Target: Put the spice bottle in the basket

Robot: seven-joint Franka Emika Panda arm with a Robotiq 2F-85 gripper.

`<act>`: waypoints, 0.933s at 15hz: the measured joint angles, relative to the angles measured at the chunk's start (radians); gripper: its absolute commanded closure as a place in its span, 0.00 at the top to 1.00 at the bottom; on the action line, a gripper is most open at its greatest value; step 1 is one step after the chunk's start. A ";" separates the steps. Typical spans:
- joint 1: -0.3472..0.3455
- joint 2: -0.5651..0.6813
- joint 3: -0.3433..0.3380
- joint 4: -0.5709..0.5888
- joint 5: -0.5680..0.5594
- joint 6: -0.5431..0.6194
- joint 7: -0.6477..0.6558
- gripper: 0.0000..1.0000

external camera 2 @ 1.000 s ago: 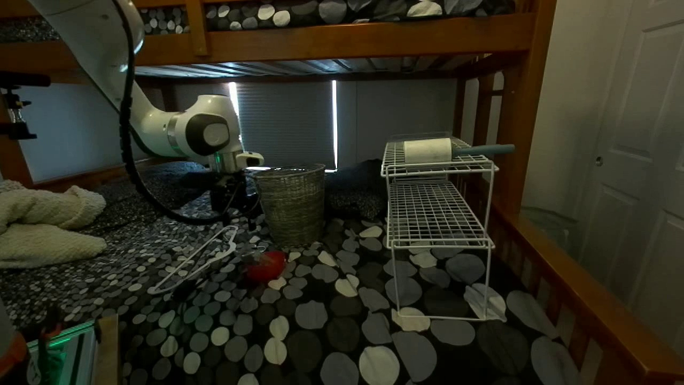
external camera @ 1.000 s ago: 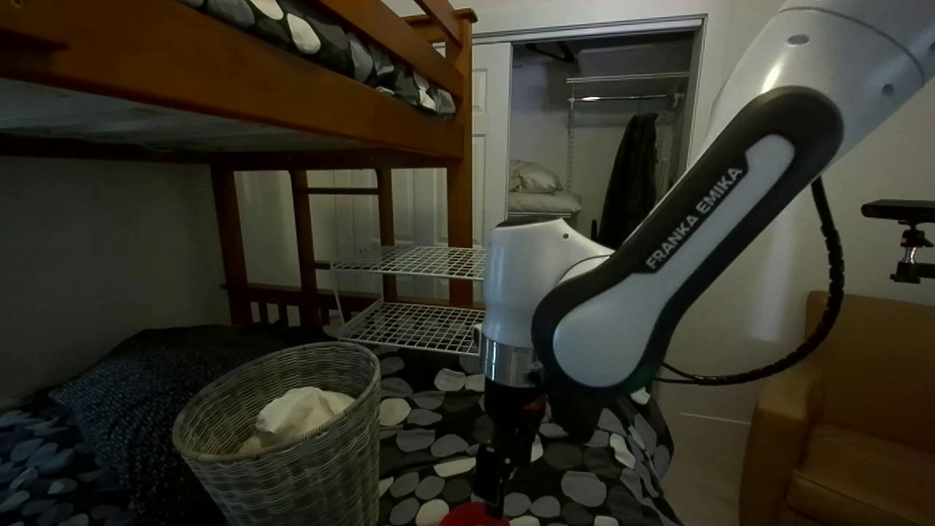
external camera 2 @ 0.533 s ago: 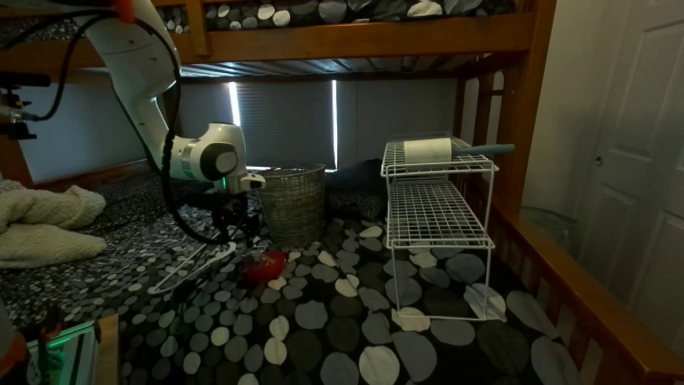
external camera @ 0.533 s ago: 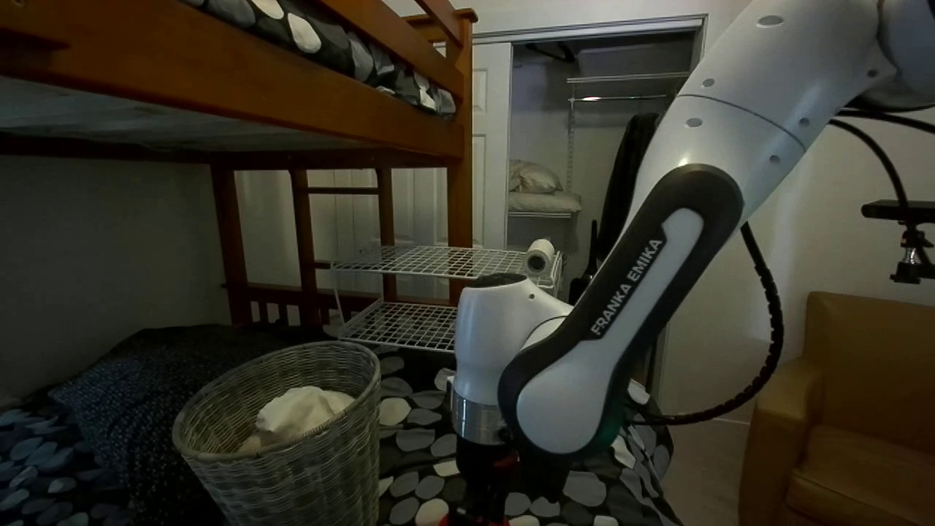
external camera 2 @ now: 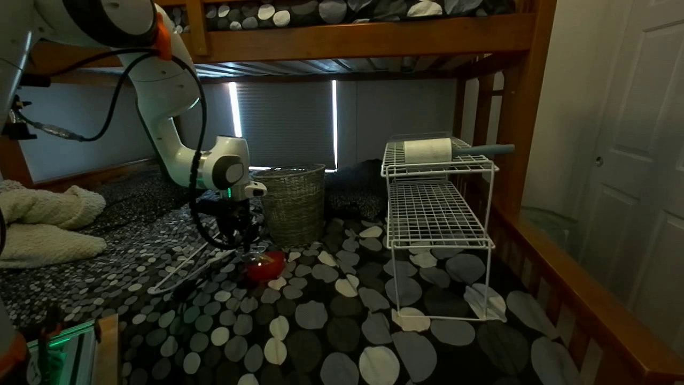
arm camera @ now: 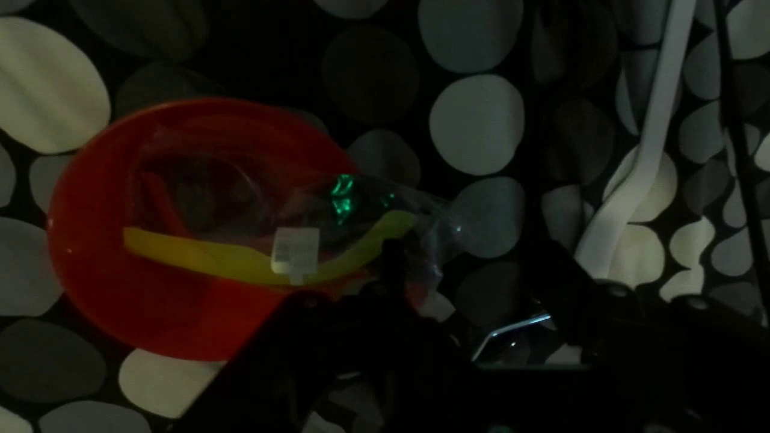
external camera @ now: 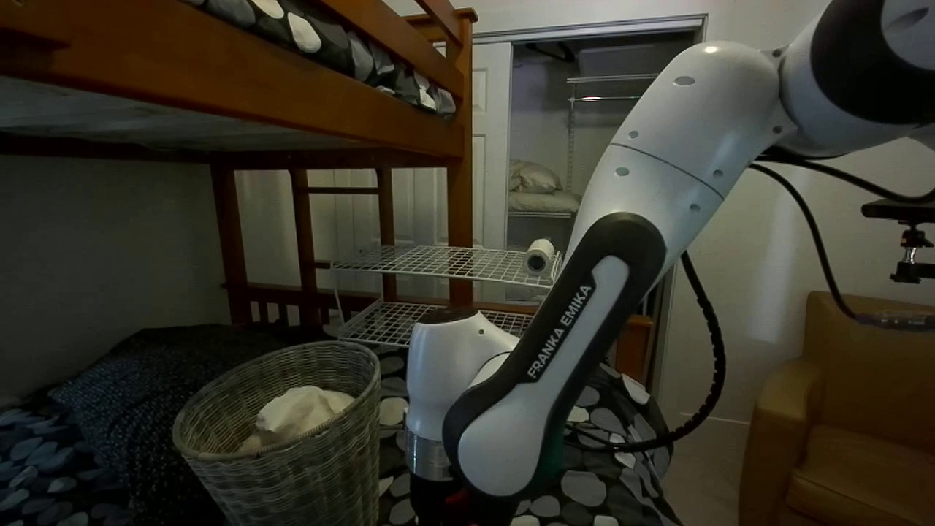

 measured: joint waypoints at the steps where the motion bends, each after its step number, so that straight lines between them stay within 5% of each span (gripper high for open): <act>1: 0.016 0.014 -0.015 0.018 -0.009 0.000 0.012 0.28; 5: 0.048 0.034 -0.055 0.053 -0.025 0.000 0.044 0.00; 14: -0.015 -0.094 0.012 -0.012 0.069 -0.031 -0.009 0.00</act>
